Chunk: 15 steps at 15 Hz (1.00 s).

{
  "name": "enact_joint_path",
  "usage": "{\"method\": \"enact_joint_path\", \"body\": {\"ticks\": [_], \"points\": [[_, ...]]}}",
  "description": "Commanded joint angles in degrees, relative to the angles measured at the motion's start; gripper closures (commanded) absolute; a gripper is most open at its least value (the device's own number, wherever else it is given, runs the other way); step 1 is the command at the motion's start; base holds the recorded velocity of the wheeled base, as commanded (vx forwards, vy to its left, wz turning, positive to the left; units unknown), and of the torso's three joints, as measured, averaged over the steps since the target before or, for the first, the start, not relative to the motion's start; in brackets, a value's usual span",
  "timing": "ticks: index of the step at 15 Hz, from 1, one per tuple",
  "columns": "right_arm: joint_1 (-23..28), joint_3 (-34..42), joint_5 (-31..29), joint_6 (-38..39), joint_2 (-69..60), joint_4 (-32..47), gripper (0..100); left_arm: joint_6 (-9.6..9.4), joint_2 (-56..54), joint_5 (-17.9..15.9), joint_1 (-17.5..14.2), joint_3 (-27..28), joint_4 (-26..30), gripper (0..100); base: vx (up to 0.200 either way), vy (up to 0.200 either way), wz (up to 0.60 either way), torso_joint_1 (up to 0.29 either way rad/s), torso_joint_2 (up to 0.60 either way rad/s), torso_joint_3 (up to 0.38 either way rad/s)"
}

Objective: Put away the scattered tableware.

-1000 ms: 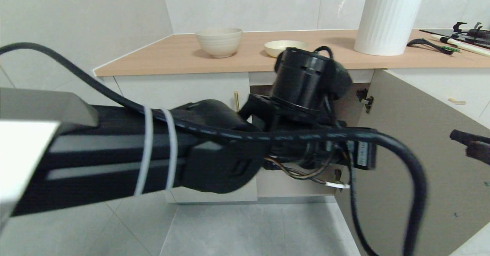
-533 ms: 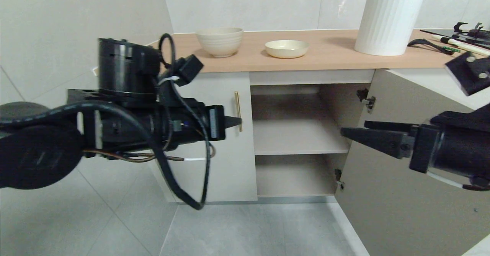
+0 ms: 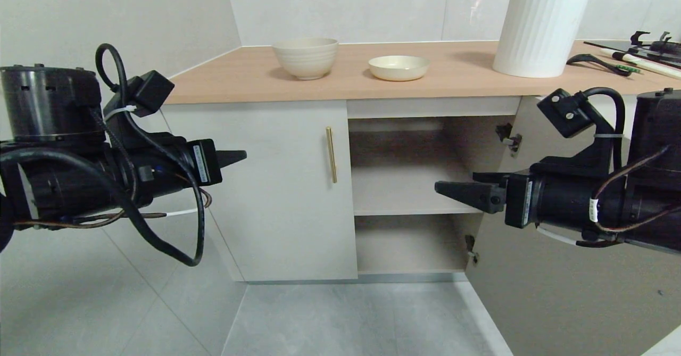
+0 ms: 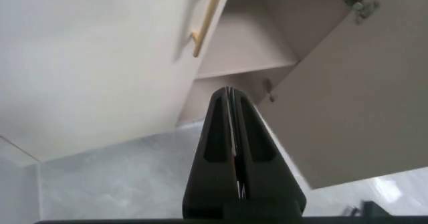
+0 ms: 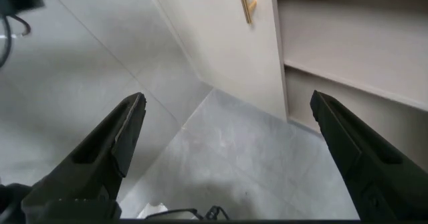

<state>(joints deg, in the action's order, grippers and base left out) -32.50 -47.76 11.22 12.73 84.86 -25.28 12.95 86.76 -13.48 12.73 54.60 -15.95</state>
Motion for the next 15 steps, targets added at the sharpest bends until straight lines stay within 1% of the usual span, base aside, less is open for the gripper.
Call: {"method": "enact_joint_path", "body": {"ticks": [1, 3, 4, 5, 6, 7, 8, 9, 10, 12, 13, 14, 15], "points": [[-0.02, 0.13, 0.03, 0.02, 0.31, -0.03, 0, -0.64, -0.01, 0.56, -0.25, -0.37, -0.05, 0, 0.000, 0.000, 0.00, 0.000, 0.00, 0.000], [-0.20, 0.30, 0.12, -0.16, 0.31, -0.03, 0, -0.64, -0.28, 1.00, -0.25, -0.29, -0.31, 0, 0.000, 0.000, 0.00, 0.000, 0.00, 0.000], [-0.11, 0.83, 0.12, -1.48, 0.31, -0.03, 0, -0.64, -0.72, 1.09, -0.25, -0.29, -0.31, 0, 0.000, 0.000, 0.00, 0.000, 0.00, 0.000], [-0.11, 1.97, 0.21, -4.90, 0.31, -0.20, 0, -0.73, -0.89, 1.71, -0.25, -0.02, -0.40, 0, 0.000, 0.000, 0.00, 0.000, 0.00, 0.000], [-0.11, 2.06, 0.21, -5.61, 0.40, -0.29, 0, -0.64, -0.89, 2.32, -0.33, 0.33, -0.58, 0, 0.000, 0.000, 0.00, 0.000, 0.00, 0.000], [-0.20, 1.71, 0.12, -5.70, 0.48, -1.35, 0, -0.73, -0.80, 6.28, -1.04, 0.86, -2.42, 0, 0.000, 0.000, 0.00, 0.000, 0.00, 0.000], [-0.20, 0.83, -0.05, -5.61, 0.83, -2.93, 0, -0.73, -0.80, 9.53, -1.21, 0.95, -4.88, 0, 0.000, 0.000, 0.00, 0.000, 0.00, 0.000], [-0.28, 0.21, -0.40, -5.61, 1.27, -3.54, 0, -0.82, -0.80, 12.16, -1.30, 0.95, -6.91, 0, 0.000, 0.000, 0.00, 0.000, 0.00, 0.000], [-0.37, -0.05, -1.37, -5.61, 1.71, -3.63, 0, -0.99, -0.80, 13.66, -1.30, 0.95, -7.70, 0, 0.000, 0.000, 0.00, 0.000, 0.00, 0.000], [-0.46, -0.05, -3.04, -5.61, 2.42, -4.78, 0, -1.26, -0.80, 13.92, -1.30, 0.95, -7.61, 0, 0.000, 0.000, 0.00, 0.000, 0.00, 0.000], [-0.46, 0.04, -3.04, -5.52, 2.42, -5.57, 0, -2.05, -0.72, 13.92, -1.39, 0.95, -7.35, 0, 0.000, 0.000, 0.00, 0.000, 0.00, 0.000], [-0.46, 0.04, -3.04, -5.26, 2.42, -5.74, 0, -4.07, -0.72, 13.92, -1.56, 0.86, -6.03, 0, 0.000, 0.000, 0.00, 0.000, 0.00, 0.000], [-0.46, 0.04, -3.04, -5.26, 2.42, -5.74, 0, -4.07, -0.72, 13.92, -1.56, 0.86, -6.03, 0, 0.000, 0.000, 0.00, 0.000, 0.00, 0.000]]}}
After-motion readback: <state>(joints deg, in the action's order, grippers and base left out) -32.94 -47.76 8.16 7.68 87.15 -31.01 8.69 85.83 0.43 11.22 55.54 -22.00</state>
